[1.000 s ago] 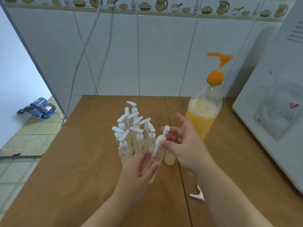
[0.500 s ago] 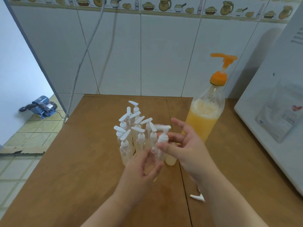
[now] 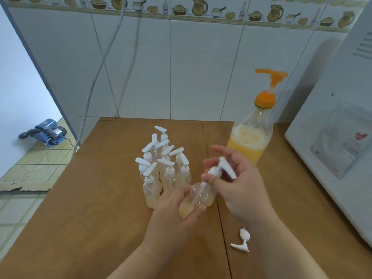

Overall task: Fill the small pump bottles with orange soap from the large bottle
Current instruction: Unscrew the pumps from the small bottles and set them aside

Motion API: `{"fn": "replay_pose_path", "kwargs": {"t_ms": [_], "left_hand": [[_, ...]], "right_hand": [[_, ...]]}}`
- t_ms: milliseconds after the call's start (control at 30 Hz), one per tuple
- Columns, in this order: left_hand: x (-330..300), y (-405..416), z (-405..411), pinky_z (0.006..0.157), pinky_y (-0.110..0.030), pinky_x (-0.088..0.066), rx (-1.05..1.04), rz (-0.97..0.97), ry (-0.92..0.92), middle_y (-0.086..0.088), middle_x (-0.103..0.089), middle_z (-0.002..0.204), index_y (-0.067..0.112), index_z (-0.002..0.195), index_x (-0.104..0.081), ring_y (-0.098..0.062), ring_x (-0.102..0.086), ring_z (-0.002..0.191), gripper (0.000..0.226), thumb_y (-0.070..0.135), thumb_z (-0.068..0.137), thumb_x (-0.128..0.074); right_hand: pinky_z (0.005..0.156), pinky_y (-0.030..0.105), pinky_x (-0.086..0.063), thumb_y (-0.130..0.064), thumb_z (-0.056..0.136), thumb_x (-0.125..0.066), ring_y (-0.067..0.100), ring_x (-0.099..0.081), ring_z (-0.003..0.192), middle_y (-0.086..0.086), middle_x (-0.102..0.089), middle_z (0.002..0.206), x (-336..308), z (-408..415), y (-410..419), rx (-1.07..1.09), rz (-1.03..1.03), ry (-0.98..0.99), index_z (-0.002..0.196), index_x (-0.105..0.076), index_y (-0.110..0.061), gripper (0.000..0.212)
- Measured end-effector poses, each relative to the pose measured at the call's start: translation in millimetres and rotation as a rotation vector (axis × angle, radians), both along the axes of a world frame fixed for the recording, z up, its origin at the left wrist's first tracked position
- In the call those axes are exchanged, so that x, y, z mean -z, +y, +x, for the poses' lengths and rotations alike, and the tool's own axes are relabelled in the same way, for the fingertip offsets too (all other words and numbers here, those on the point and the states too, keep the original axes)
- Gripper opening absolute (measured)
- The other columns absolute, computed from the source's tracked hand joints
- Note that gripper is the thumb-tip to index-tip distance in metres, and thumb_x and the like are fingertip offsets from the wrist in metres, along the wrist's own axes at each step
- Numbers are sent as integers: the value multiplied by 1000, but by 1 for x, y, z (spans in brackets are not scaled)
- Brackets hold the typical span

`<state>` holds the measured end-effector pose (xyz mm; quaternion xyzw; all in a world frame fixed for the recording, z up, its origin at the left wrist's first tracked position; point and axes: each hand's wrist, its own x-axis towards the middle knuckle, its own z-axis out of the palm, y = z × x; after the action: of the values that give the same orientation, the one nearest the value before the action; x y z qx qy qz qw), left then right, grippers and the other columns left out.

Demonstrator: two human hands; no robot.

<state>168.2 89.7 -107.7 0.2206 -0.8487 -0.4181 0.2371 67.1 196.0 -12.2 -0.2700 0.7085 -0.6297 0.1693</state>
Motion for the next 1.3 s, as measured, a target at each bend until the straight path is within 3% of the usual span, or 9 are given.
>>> {"fn": "replay_pose_path", "kwargs": {"t_ms": [200, 333, 633, 733, 833, 967, 1100, 1167, 1300], "left_hand": [[13, -5, -12, 81, -22, -49, -116, 201, -74, 19, -60, 95, 40, 101, -56, -2, -57, 89, 29, 35, 78, -74], [21, -3, -21, 72, -15, -45, -113, 277, -112, 15, -63, 90, 35, 92, -58, -2, -59, 86, 21, 31, 79, -74], [36, 3, -31, 91, -29, -50, -108, 307, -147, 28, -53, 101, 43, 110, -49, -5, -58, 102, 42, 28, 80, -73], [42, 4, -24, 95, -30, -48, -142, 250, -127, 23, -48, 114, 33, 131, -43, -6, -55, 109, 60, 31, 79, -74], [45, 9, -6, 93, -31, -45, -271, 182, -16, 22, -43, 108, 30, 121, -42, -10, -48, 106, 39, 21, 88, -63], [57, -4, 14, 97, -41, -39, -558, 97, 111, 8, -33, 111, 11, 117, -39, -16, -34, 109, 44, 3, 82, -64], [56, -33, 12, 109, -43, -32, -580, 271, -4, 0, -28, 137, 11, 137, -26, -20, -26, 128, 77, 15, 78, -74], [53, -43, 8, 110, -37, -28, -530, 292, -28, -2, -30, 142, 13, 141, -26, -20, -26, 131, 80, 21, 78, -75], [52, -55, -2, 105, -34, -32, -502, 318, -58, 4, -46, 131, 16, 134, -42, -16, -33, 128, 62, 32, 82, -72]], "right_hand": [[71, 16, -53, -16, 71, -71, 10, -68, 85, -5, -70, 91, -33, -11, 34, 186, -164, 256, 101, -62, -31, 34], [69, 13, -52, -8, 79, -70, 4, -67, 80, -7, -72, 87, -32, -26, 69, 393, -246, 252, 95, -64, -29, 28], [64, 2, -40, -14, 83, -70, 0, -58, 79, -14, -66, 89, 82, -34, 106, 648, 95, 207, 87, -60, -31, 20], [78, -2, -33, -2, 82, -67, -13, -51, 96, -9, -63, 96, 121, -25, 100, 551, 198, 484, 79, -57, -28, 28], [86, -1, -30, -17, 80, -48, -3, -49, 103, -6, -54, 107, 158, -20, 99, 361, 323, 659, 81, -51, -32, 15], [95, 1, -26, -35, 78, -50, 10, -48, 107, -11, -48, 116, 190, -21, 99, 101, 413, 661, 92, -51, -37, 15], [95, 11, -36, -69, 81, -49, 7, -48, 113, -6, -54, 122, 190, -20, 96, 43, 403, 645, 99, -61, -32, 43], [95, 11, -37, -72, 81, -46, 4, -45, 119, -8, -54, 125, 183, -18, 95, 76, 400, 603, 100, -63, -30, 49], [89, 0, -32, -59, 81, -56, 2, -45, 122, -23, -51, 123, 168, -15, 93, 135, 389, 571, 97, -57, -44, 21]]}}
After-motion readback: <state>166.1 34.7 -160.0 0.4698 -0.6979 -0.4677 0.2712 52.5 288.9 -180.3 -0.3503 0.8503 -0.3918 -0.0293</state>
